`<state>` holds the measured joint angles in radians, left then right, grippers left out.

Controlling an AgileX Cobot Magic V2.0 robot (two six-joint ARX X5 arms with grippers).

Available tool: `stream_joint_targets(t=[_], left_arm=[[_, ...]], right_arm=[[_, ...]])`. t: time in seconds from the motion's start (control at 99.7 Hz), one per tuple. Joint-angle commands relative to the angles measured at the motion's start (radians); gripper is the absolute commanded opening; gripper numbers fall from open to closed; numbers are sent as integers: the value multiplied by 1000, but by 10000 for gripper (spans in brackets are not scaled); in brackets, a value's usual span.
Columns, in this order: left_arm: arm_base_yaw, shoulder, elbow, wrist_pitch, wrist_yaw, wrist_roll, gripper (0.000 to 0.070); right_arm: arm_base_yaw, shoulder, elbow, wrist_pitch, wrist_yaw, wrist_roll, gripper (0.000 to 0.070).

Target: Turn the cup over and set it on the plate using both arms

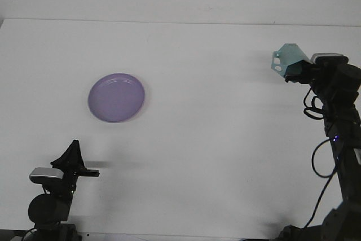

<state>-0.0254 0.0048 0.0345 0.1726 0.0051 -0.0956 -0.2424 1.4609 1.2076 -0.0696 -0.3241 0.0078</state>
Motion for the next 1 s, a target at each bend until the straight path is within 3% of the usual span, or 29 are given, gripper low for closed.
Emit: stream_joint_targets(t=[0.0,0.261,0.461,0.672,0.993], left_arm=[[2,0,-13,14,-1,-4,12],[2,0,-13,14,-1,-31,12],[2,0,-13,14,-1,-31,12],[2,0,-13,13,-1,-53,12],[2,0,-13,12,-1,-53,12]], right_arm=[[33,-67,20,-124,12,56,4],[224,-212,69,-605,20,61,4],[417,-176,121,-885,105,48,4],[624,-86,130,-1000,176,40,4],[765,89,136,-1080,193,20,4]])
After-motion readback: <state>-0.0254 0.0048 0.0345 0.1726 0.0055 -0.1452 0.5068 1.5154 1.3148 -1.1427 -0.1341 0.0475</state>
